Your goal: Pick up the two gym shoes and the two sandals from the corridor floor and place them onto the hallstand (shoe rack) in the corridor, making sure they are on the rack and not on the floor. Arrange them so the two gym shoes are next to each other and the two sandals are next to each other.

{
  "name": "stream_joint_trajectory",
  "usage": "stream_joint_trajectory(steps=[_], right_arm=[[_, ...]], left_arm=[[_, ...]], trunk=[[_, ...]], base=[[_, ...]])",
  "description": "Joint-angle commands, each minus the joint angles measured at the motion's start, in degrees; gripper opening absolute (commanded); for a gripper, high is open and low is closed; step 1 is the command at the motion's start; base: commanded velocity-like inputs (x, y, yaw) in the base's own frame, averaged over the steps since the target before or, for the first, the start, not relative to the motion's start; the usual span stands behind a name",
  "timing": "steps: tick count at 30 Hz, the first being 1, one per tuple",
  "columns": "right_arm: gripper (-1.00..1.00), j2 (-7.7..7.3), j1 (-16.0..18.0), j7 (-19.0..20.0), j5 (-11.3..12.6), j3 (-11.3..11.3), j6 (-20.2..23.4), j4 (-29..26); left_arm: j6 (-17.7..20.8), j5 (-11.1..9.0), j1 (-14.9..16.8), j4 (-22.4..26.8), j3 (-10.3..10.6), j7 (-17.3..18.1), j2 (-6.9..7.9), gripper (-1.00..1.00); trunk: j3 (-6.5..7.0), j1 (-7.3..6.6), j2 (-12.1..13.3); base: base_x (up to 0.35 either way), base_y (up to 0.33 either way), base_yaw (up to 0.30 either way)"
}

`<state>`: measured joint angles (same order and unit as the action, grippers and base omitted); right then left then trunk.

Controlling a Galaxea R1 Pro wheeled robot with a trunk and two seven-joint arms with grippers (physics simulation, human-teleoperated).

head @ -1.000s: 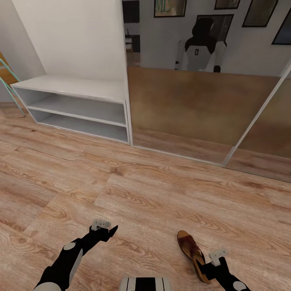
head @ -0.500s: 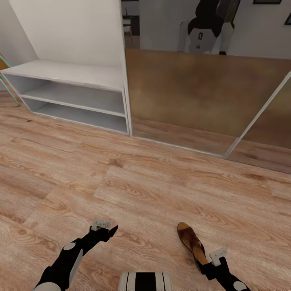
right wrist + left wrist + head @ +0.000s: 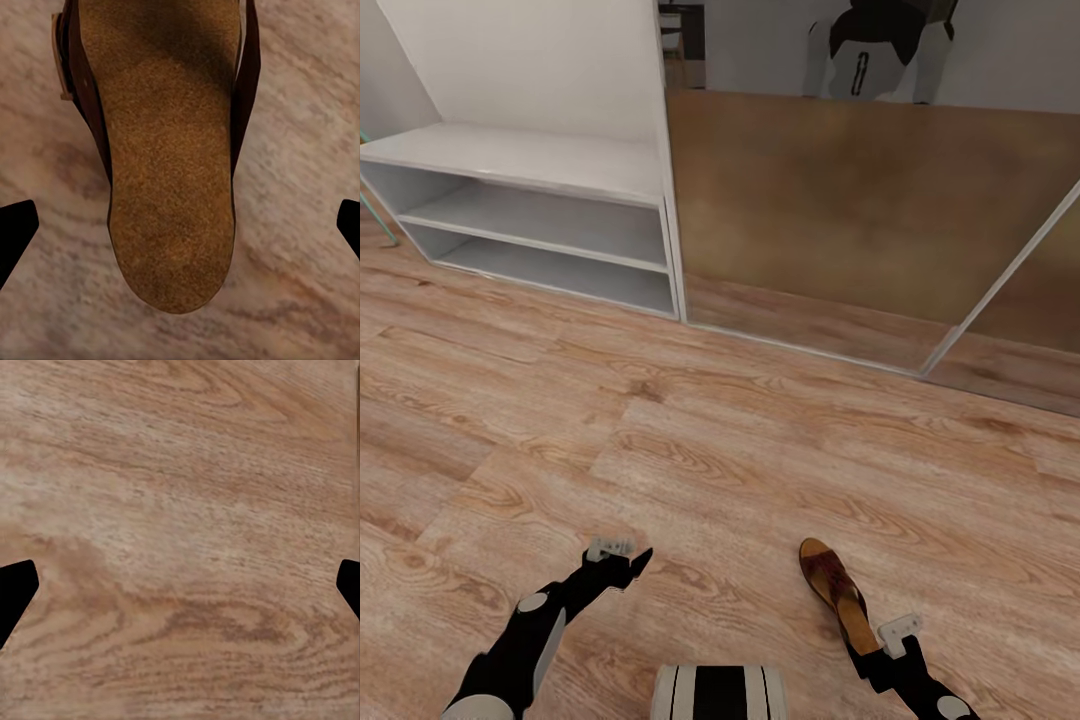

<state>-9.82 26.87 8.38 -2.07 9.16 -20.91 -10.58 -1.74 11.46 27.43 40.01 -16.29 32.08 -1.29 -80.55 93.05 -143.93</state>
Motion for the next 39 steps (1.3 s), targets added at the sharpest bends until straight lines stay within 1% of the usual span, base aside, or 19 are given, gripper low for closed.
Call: stream_joint_trajectory(steps=[1, 4, 5, 7, 8, 11, 12, 16, 17, 24, 36, 39], right_arm=[[1.00, -0.02, 0.0, 0.1, -0.2, 0.1, -0.2, 0.0], [1.00, -0.02, 0.0, 0.1, -0.2, 0.1, -0.2, 0.0], [1.00, 0.02, 0.0, 0.1, -0.2, 0.0, -0.2, 0.0], [1.00, 0.04, 0.0, 0.1, -0.2, 0.0, -0.2, 0.0], [1.00, 0.05, 0.0, 0.1, -0.2, 0.0, -0.2, 0.0], [1.00, 0.06, 0.0, 0.1, -0.2, 0.0, -0.2, 0.0], [1.00, 0.06, 0.0, 0.1, -0.2, 0.0, -0.2, 0.0], [1.00, 0.06, 0.0, 0.1, -0.2, 0.0, -0.2, 0.0], [1.00, 0.07, 0.0, 0.1, -0.2, -0.1, -0.2, -0.1], [1.00, 0.07, 0.0, 0.1, -0.1, -0.1, -0.2, 0.0], [1.00, 0.07, 0.0, 0.1, -0.1, -0.1, -0.2, -0.1], [1.00, 0.07, 0.0, 0.1, -0.1, -0.1, -0.2, -0.1]], left_arm=[[-0.1, 0.6, 0.0, 0.8, -0.4, 0.5, -0.28, 1.00], [0.2, 0.5, 0.0, 3.4, -0.4, 0.5, -1.00, 1.00], [2.1, 0.5, -0.1, 7.1, 0.0, 0.6, -2.35, 1.00], [3.6, 0.6, -0.1, 8.8, 0.6, 0.6, -2.95, 1.00], [5.1, 0.6, -0.1, 10.4, 1.4, 0.6, -3.39, 1.00], [6.9, 0.5, -0.1, 12.7, 2.9, 0.6, -3.76, 1.00], [8.4, 0.5, -0.2, 15.6, 4.9, 0.6, -3.99, 1.00], [9.0, 0.4, -0.5, 18.1, 5.8, 0.6, -4.09, 1.00], [9.3, -0.2, -0.8, 19.2, 6.3, 0.6, -4.18, 1.00], [9.4, -0.9, -0.9, 19.9, 6.6, 0.5, -4.18, 1.00], [9.4, -1.0, -1.0, 20.1, 6.6, 0.4, -4.16, 1.00], [9.3, -1.0, -1.0, 20.1, 6.6, 0.4, -4.15, 1.00]], trunk=[[-0.06, -0.01, 0.0], [-0.10, -0.01, 0.0], [-0.10, -0.01, 0.0], [-0.11, -0.01, 0.0], [-0.11, -0.01, 0.0], [-0.11, -0.01, 0.0], [-0.11, -0.01, 0.0], [-0.12, -0.01, 0.0], [-0.37, 0.02, 0.0], [-2.32, 0.20, -0.1], [-6.00, 0.51, -0.3], [-6.14, 0.51, -0.3]], base=[[0.000, 0.000, 0.000], [0.000, 0.000, 0.000], [0.000, 0.000, 0.000], [0.000, 0.000, 0.000], [0.000, 0.000, 0.000], [0.000, 0.000, 0.000], [0.000, 0.000, 0.000], [0.000, 0.000, 0.000], [0.000, 0.000, 0.000], [0.000, 0.000, 0.000], [0.000, 0.000, 0.000], [0.000, 0.000, 0.000]])
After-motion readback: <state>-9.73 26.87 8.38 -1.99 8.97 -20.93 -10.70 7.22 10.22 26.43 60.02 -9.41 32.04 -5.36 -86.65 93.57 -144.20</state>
